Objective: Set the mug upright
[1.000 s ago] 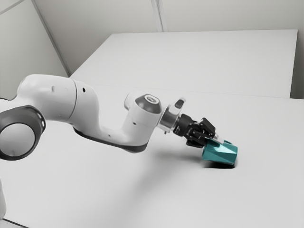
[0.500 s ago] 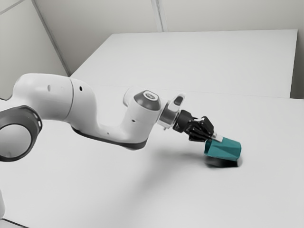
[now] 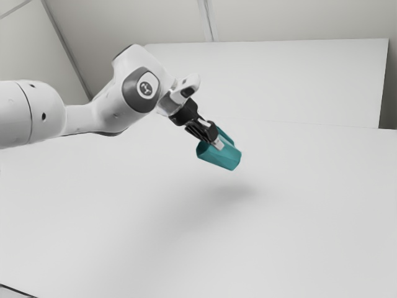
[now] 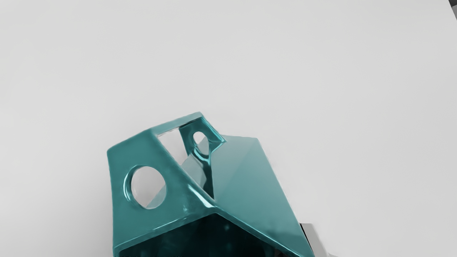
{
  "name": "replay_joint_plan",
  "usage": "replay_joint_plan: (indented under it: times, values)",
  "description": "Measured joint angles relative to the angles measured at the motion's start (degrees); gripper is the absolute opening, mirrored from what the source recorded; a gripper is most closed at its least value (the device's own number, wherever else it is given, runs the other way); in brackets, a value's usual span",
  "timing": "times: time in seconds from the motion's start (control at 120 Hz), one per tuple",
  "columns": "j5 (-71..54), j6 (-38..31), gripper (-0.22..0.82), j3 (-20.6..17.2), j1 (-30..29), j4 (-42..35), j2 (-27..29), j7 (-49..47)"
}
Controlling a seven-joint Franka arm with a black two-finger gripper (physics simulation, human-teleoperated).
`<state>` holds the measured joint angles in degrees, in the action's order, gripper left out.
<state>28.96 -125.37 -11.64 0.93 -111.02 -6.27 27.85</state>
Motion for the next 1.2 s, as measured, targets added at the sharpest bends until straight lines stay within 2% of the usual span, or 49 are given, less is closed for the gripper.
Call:
replay_joint_plan:
  times: [0.208,0.408,1.133,1.2]
  values:
    - [-20.3,6.2,-0.18,1.6,-0.9,2.0,2.4,-5.8]
    - [-30.0,8.7,-0.18,2.8,-2.0,1.8,1.8,-10.4]
    - [-33.4,11.1,-0.18,2.8,-1.3,0.5,-6.4,-18.9]
    - [-33.3,11.0,-0.11,2.8,-1.2,0.6,-6.5,-19.2]
